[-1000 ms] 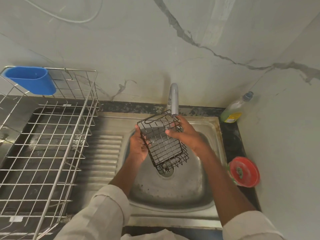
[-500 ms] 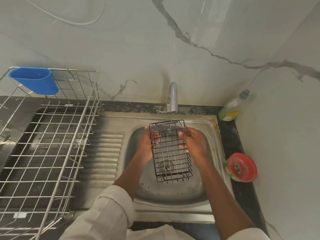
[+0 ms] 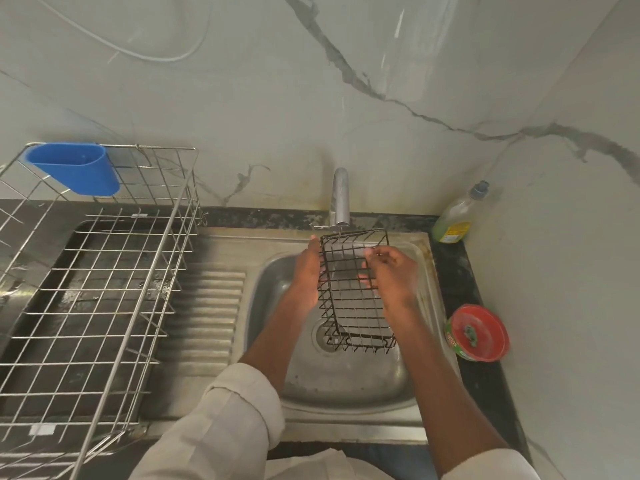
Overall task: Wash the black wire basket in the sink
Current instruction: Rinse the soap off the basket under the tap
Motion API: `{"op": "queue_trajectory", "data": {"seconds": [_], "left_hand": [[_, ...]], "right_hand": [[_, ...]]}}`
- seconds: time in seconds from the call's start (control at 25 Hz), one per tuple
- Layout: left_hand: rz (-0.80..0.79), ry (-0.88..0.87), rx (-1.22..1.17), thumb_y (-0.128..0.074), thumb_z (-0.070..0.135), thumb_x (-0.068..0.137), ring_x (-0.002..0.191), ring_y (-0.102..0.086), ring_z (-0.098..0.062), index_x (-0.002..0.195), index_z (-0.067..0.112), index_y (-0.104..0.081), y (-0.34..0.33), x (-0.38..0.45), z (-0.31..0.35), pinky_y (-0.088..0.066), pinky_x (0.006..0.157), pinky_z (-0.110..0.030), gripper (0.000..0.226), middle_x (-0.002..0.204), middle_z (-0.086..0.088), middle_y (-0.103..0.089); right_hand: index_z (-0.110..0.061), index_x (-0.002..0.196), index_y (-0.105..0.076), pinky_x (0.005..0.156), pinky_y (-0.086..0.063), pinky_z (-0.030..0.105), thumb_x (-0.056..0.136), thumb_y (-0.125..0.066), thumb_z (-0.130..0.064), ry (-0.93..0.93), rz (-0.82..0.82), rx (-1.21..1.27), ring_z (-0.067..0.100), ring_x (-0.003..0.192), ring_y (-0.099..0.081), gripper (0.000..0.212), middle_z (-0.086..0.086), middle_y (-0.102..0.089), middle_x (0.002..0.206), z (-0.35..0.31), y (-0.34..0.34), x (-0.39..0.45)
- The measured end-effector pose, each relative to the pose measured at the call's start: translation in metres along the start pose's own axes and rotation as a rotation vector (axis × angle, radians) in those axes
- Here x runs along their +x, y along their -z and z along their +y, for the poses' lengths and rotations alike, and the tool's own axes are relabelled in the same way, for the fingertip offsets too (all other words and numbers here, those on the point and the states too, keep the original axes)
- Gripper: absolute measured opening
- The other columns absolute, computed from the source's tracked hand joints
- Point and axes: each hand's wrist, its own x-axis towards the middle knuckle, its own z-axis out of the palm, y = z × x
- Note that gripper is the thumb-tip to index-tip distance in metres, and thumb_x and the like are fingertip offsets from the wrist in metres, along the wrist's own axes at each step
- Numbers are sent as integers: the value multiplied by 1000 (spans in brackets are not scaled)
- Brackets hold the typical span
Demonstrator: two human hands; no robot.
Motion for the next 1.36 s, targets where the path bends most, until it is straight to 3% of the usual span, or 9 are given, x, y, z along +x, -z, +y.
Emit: {"op": "queue_trajectory", "data": {"seconds": [0.08,0.12,0.24,0.44,0.92,1.04,1.2,1.36], "left_hand": [[41,-12,-45,-50,52,108,92,-68,-21,103,19,-72,10,3,1,-54,90,-40,40,97,-3,-77],[58,10,-58,-53,45,107,86,-66,-20,100,18,-71,16,4,0,-55,84,-39,34,92,-3,-75],[128,58,-86,-61,30,100,87,-64,-22,97,17,-71,36,1,-4,-52,84,-41,16,96,-5,-72],[286,53,-146,-61,26,95,78,-66,-24,91,16,-72,64,-4,-10,-54,76,-41,16,84,-4,-71],[235,-52,-73,-62,30,101,76,-65,-19,102,13,-74,48,-14,-14,-52,68,-39,22,88,-3,-69],[207,-122,-60,-63,32,103,77,-65,-20,98,13,-71,42,-18,-13,-53,71,-42,21,90,-4,-69],[178,-154,-60,-69,32,101,75,-65,-22,105,9,-69,37,-22,-10,-52,65,-38,23,85,-4,-68],[135,-173,-13,-73,38,97,77,-69,-20,104,11,-65,29,-25,-9,-53,71,-42,28,87,-3,-69]], "right_hand": [[-26,94,-76,73,-66,46,90,-76,-47,-25,-37,-16,19,76,-78,21,-4,-79,83,1,-7,-3],[-26,94,-76,75,-66,46,92,-73,-48,-30,-56,-28,18,76,-78,23,-4,-79,83,2,-9,-5],[-24,96,-76,78,-65,41,96,-70,-41,12,-122,-73,18,77,-77,17,-3,-78,83,6,-17,-13],[-23,96,-76,66,-53,12,97,-68,-41,153,-226,-217,9,73,-75,20,-4,-77,81,7,-34,-34],[-25,82,-77,85,-62,43,92,-72,-36,93,-136,-193,17,75,-76,16,-6,-77,75,12,-11,-26],[-24,84,-78,85,-62,44,92,-71,-32,79,-90,-160,18,78,-76,13,-6,-77,76,9,-4,-25],[-24,81,-78,85,-63,45,90,-71,-27,58,-51,-92,20,80,-76,12,-6,-77,76,8,6,-23],[-20,74,-75,80,-62,47,86,-67,-23,32,11,-36,19,74,-73,15,0,-75,74,8,15,-24]]}}
